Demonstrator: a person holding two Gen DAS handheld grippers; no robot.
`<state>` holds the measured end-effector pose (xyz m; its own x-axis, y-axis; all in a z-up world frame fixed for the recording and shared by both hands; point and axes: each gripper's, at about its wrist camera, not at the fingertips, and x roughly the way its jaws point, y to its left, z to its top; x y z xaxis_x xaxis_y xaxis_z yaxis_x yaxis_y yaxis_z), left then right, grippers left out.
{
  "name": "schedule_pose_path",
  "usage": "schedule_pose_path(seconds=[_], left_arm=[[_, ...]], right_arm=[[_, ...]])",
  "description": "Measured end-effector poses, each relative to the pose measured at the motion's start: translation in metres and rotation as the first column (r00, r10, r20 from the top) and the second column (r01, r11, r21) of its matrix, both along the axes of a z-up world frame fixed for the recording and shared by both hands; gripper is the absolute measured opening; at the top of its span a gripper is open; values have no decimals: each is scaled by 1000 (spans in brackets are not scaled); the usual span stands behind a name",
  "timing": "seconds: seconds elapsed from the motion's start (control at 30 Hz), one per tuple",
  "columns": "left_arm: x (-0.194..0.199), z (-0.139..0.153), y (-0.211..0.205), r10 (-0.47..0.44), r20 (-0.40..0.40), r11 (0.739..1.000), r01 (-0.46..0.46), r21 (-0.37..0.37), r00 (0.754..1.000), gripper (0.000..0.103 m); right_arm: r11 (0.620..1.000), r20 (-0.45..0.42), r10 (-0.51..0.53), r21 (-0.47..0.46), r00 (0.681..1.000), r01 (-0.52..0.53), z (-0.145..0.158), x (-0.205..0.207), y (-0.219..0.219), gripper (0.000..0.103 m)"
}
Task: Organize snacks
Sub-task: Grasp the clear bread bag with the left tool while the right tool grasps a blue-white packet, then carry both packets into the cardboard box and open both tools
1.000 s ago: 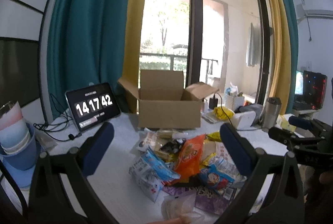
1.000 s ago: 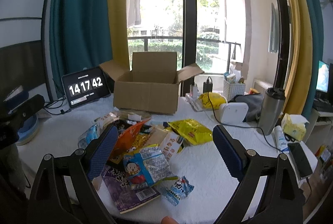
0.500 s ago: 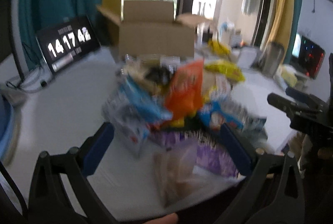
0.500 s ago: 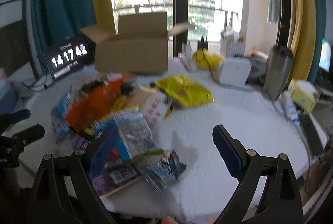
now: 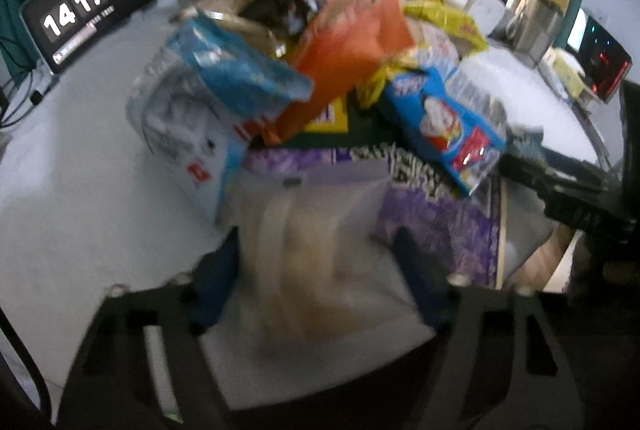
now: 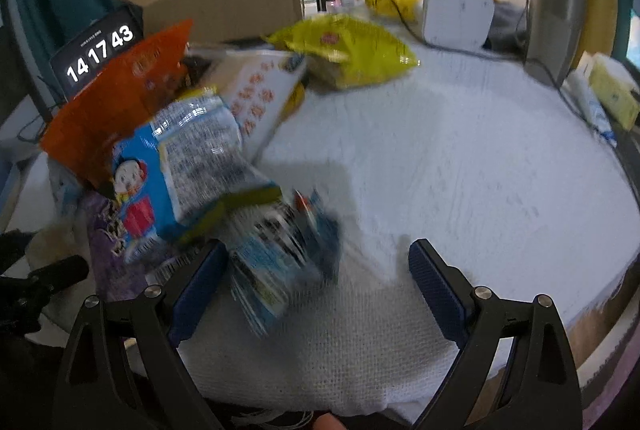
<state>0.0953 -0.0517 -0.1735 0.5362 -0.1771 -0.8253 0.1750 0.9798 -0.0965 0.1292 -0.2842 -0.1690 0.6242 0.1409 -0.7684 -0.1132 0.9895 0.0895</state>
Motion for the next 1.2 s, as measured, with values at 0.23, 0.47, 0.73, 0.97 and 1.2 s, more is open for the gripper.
schedule_pose_path(seconds=[0.23, 0.47, 0.73, 0.97, 1.2], left_arm=[[-7, 9, -3, -25, 47, 1000, 25, 3, 999, 58], [-14, 49, 1, -48, 202, 999, 48, 7, 978, 58], [1, 96, 17, -30, 343, 999, 39, -20, 939, 58], [39, 126, 36, 56, 446, 998, -38, -48, 893, 58], [85, 160, 66, 171, 537, 985, -127, -119, 826, 59]], right_arm=[[1000, 30, 22, -13, 999, -21, 7, -1, 0, 51], [1000, 149, 15, -25, 989, -11, 41, -4, -7, 51], [998, 283, 62, -13, 957, -61, 85, 13, 1, 51], [996, 377, 86, -3, 922, -92, 119, 49, 4, 51], [990, 442, 141, -48, 886, -134, 147, 89, 16, 51]])
